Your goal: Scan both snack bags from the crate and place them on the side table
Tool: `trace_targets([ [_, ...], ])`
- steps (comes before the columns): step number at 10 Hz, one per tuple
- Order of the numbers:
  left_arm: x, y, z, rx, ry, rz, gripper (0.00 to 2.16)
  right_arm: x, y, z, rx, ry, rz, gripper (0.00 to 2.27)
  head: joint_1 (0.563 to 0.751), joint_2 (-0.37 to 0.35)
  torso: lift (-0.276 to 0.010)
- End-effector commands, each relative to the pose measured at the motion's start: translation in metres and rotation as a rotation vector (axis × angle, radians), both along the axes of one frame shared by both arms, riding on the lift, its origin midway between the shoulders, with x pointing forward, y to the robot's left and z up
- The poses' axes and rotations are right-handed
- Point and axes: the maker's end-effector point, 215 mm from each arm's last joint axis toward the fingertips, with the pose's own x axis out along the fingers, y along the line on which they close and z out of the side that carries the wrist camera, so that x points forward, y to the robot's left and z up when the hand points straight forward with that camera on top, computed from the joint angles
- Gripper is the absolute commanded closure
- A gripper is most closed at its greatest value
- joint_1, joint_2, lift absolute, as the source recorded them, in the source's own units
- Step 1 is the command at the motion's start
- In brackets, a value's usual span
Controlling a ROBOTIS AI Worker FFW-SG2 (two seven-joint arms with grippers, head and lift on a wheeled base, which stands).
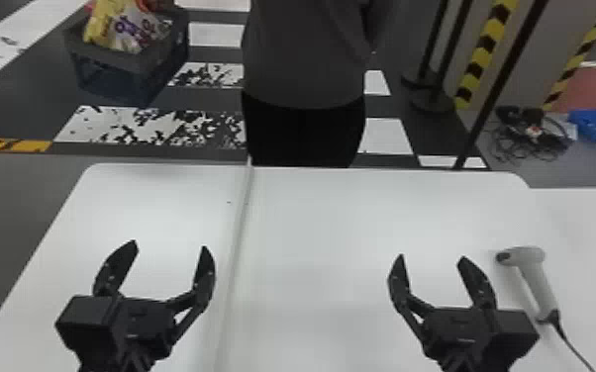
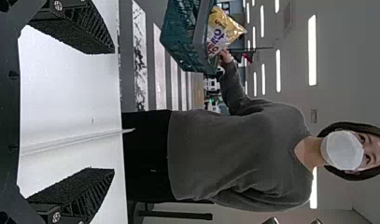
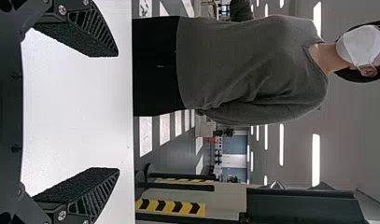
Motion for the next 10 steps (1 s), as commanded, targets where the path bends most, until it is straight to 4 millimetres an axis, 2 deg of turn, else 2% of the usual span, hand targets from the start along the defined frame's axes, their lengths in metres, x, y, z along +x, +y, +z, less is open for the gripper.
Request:
trace_targets([
  [1,0.0000,0.0005,-0.0005,0.001,0.001,0.000,0.09,0.0006,0.0003,0.0006,0.000,-0.001,0.001,0.11,0.695,-0.052,-0.095],
  [10,0.0018,-0.0019,-0.0023,-0.002,0.003,-0.005,0.09,0.0029,0.0012,-0.0015,0.001,0.002,0.001,0.11,0.695,-0.051,-0.095],
])
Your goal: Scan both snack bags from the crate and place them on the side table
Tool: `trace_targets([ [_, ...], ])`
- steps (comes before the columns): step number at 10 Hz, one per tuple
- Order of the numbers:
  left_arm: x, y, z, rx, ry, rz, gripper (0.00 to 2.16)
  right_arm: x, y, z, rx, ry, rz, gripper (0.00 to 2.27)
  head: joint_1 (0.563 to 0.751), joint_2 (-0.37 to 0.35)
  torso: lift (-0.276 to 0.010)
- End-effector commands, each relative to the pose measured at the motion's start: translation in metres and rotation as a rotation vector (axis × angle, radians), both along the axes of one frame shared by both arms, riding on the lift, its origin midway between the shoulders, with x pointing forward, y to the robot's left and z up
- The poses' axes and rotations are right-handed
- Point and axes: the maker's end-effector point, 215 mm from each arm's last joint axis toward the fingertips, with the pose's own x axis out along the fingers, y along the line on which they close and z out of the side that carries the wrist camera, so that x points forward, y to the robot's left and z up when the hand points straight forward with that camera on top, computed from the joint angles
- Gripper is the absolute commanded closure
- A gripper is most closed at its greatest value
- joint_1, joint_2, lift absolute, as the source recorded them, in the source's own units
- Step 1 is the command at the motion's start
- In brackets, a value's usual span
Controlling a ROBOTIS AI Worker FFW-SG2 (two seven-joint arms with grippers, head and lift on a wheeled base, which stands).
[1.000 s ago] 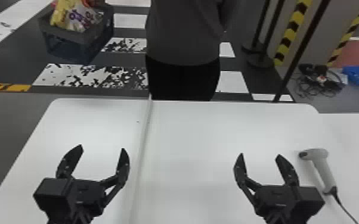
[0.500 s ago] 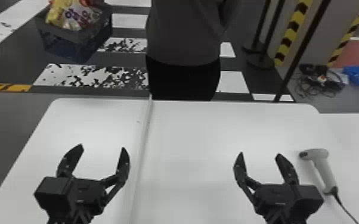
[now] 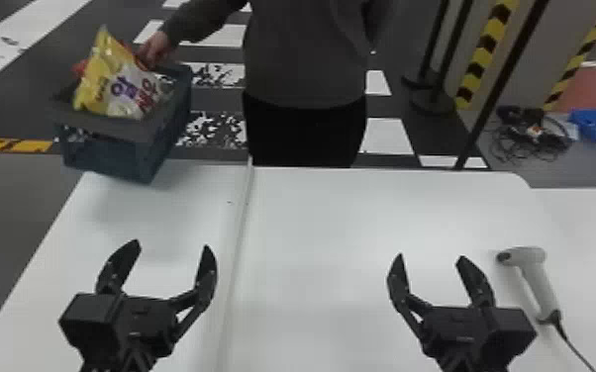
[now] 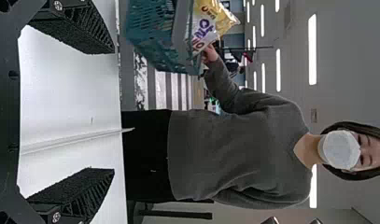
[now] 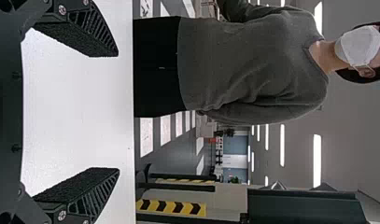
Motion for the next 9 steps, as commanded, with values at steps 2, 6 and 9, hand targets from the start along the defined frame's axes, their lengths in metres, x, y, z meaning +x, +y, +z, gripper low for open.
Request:
trace_targets([
  [2,-0.0007,-0.0021,0.0000,-0.001,0.000,-0.010,0.09,-0.0006,0.0011,0.0001,0.000,0.000,0.002,0.11,0.695,-0.053,-0.095],
  [6,-0.0013,-0.0021,-0.0016,-0.001,0.005,-0.009,0.09,-0.0007,0.0020,-0.0001,0.000,0.000,0.003,0.11,0.695,-0.053,-0.095],
  [9,-0.0006,-0.0034,0.0009,-0.003,-0.001,-0.012,0.09,-0.0007,0.0019,-0.0002,0.002,0.001,0.003,0.11,0.695,-0.053,-0.095],
])
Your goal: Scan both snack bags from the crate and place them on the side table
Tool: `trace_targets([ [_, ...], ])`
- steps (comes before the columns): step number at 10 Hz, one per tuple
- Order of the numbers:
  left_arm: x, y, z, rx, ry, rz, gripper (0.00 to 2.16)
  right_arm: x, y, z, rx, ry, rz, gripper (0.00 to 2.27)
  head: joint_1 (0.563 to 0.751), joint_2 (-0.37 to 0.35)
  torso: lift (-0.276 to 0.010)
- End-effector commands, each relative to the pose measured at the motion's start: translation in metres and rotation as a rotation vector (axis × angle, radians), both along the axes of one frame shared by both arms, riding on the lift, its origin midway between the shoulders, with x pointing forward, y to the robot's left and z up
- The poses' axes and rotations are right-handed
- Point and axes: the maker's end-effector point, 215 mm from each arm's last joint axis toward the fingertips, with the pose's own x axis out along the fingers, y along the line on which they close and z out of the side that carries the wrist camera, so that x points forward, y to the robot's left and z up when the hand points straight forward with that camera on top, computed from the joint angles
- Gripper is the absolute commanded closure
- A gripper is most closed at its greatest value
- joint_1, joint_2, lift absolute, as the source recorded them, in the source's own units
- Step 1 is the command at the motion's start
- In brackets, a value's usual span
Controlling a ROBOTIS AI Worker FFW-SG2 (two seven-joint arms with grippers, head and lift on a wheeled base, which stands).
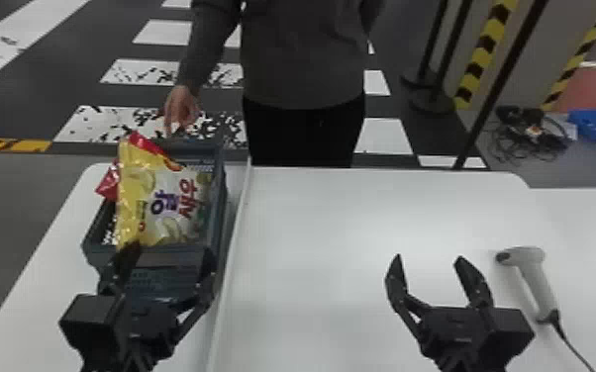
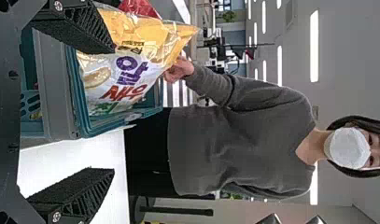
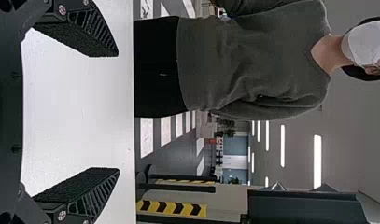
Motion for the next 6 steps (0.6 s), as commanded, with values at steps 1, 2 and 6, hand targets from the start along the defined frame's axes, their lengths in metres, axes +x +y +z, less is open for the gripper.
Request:
trace_targets([
  [1,0.001,-0.001,0.001,-0.001,-0.002,-0.001,0.09,0.001,0.000,0.001,-0.001,-0.002,0.000,0.11,0.695,-0.054,-0.095],
  [2,0.001,-0.001,0.002,-0.002,-0.005,-0.001,0.09,0.000,0.000,0.000,0.000,0.000,0.000,0.11,0.695,-0.055,-0.095],
  [6,0.001,0.003,0.036,-0.001,-0.078,0.012,0.08,0.000,0.002,-0.001,0.000,0.002,0.003,0.11,0.695,-0.055,-0.095],
])
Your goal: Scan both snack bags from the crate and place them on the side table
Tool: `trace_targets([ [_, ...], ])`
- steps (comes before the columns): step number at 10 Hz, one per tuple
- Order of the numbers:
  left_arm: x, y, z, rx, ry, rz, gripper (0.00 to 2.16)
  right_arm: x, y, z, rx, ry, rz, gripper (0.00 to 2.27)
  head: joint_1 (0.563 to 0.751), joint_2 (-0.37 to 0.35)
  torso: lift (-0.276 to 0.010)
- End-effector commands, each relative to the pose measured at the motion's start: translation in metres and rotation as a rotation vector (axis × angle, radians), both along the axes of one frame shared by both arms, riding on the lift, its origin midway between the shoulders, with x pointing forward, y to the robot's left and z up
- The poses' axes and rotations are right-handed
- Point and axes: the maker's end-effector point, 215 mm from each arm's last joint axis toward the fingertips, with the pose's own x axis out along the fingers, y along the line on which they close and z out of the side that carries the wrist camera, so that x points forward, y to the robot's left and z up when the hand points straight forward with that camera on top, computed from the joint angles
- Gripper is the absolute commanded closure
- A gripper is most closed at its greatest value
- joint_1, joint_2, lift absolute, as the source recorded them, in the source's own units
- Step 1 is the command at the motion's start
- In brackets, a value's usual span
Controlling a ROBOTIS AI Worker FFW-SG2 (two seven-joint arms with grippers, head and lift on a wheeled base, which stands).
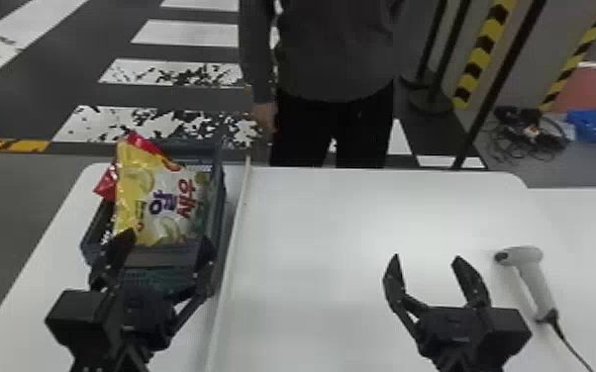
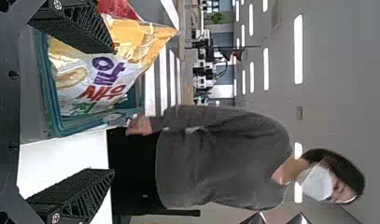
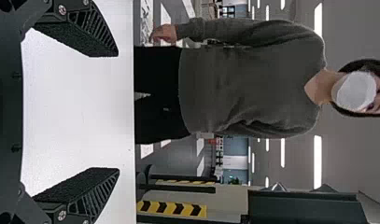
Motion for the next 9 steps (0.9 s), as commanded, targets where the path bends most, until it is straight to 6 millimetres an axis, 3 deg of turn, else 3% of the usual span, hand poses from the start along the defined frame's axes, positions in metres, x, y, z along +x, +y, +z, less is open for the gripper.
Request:
trace_targets([
  [1,0.000,0.009,0.016,0.004,-0.034,0.017,0.08,-0.001,0.000,-0.001,0.000,0.001,0.000,0.11,0.695,-0.051,-0.095],
  [5,0.006,0.056,0.021,0.005,-0.014,0.085,0.08,-0.002,0.006,-0.002,0.000,0.006,0.011,0.11,0.695,0.001,-0.095],
  [6,0.012,0.068,0.011,0.006,0.041,0.099,0.08,-0.003,0.006,-0.002,-0.001,0.006,0.012,0.11,0.695,0.009,-0.095],
  [7,0.020,0.068,0.002,-0.006,0.093,0.091,0.08,-0.004,0.006,-0.002,-0.005,0.006,0.014,0.11,0.695,0.027,-0.095],
  [8,0.026,0.082,-0.010,-0.004,0.158,0.118,0.09,-0.005,0.007,-0.004,-0.009,0.013,0.017,0.11,0.695,0.039,-0.095],
  [9,0.034,0.101,-0.010,-0.009,0.173,0.149,0.09,-0.006,0.007,-0.004,-0.013,0.014,0.020,0.11,0.695,0.050,-0.095],
])
